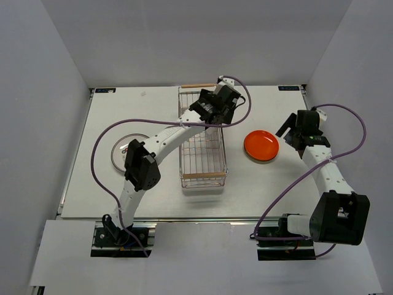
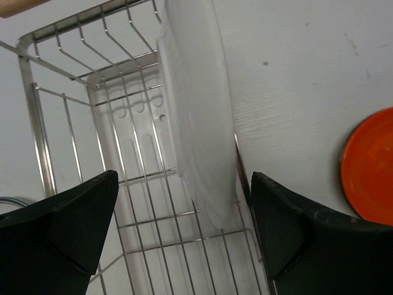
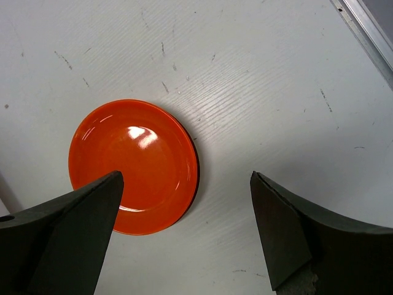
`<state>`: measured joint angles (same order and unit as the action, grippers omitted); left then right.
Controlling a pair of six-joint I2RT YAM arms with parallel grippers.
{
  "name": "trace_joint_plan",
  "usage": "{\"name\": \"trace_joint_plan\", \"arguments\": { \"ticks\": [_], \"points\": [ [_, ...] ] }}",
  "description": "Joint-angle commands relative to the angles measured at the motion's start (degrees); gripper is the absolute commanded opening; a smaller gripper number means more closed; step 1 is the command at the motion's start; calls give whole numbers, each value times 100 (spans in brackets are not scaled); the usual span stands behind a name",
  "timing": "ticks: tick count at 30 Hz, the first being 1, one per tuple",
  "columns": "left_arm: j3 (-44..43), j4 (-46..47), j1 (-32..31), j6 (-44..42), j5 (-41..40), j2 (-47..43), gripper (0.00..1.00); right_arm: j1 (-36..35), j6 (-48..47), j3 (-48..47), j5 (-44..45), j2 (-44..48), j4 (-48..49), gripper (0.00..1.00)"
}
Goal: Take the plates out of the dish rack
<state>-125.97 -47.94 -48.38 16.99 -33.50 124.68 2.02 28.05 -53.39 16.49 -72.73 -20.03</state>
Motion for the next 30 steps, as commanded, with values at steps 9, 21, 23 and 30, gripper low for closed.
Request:
{"name": "trace_joint_plan", "arguments": {
  "ticks": [9,21,23,30],
  "points": [
    [-306,293,-128,76,-1449,232,88,88,-90,171,82,215,96,89],
    [-94,857,-128,102,-1273,206,54,114,-177,127,82,57,114,89],
    [-85,892,-128,120,-1247,179,48,114,-169,109,65,5,114,89],
    [-68,945,-128,155,-1238,39,38,114,-177,39,91,-75,26,89]
  ]
}}
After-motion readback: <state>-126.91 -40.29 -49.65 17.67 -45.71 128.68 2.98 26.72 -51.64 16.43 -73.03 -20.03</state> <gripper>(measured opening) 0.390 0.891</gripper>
